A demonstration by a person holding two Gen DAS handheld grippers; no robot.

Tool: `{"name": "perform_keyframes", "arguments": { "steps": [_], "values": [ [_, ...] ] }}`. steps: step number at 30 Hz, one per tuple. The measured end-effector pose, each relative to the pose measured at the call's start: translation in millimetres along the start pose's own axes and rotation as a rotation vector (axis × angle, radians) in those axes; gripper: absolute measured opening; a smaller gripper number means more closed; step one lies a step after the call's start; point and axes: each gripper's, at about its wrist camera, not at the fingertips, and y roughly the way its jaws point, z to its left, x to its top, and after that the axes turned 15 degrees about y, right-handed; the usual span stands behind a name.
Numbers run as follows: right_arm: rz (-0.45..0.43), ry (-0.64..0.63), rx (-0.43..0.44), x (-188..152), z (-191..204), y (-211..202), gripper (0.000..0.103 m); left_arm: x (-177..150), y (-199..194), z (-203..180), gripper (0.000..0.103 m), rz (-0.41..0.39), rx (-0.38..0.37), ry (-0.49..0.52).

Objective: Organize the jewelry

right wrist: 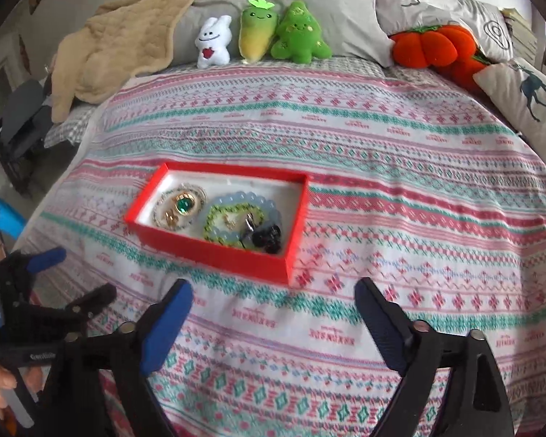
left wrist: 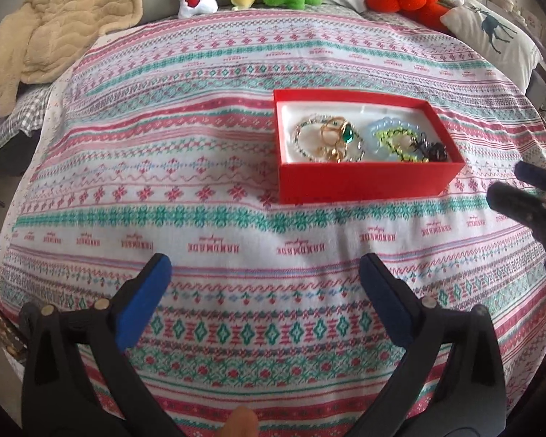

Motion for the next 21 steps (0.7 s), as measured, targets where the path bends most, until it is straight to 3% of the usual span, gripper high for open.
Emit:
{"name": "perform_keyframes", "arguments": {
  "steps": [8,21],
  "values": [
    [0.059,-0.003,-0.086,-26.7,-12.9,1.8,0.103,-12.2,-2.0,-9.3,0.102,0.033,-0.001,-0.014],
    [0.07,-0.034,-0.107,-48.9,-2.9,3.9,0.103,-13.4,-1.3,-24.5,0.102,0.043,-0.02,-0.043]
  ]
}}
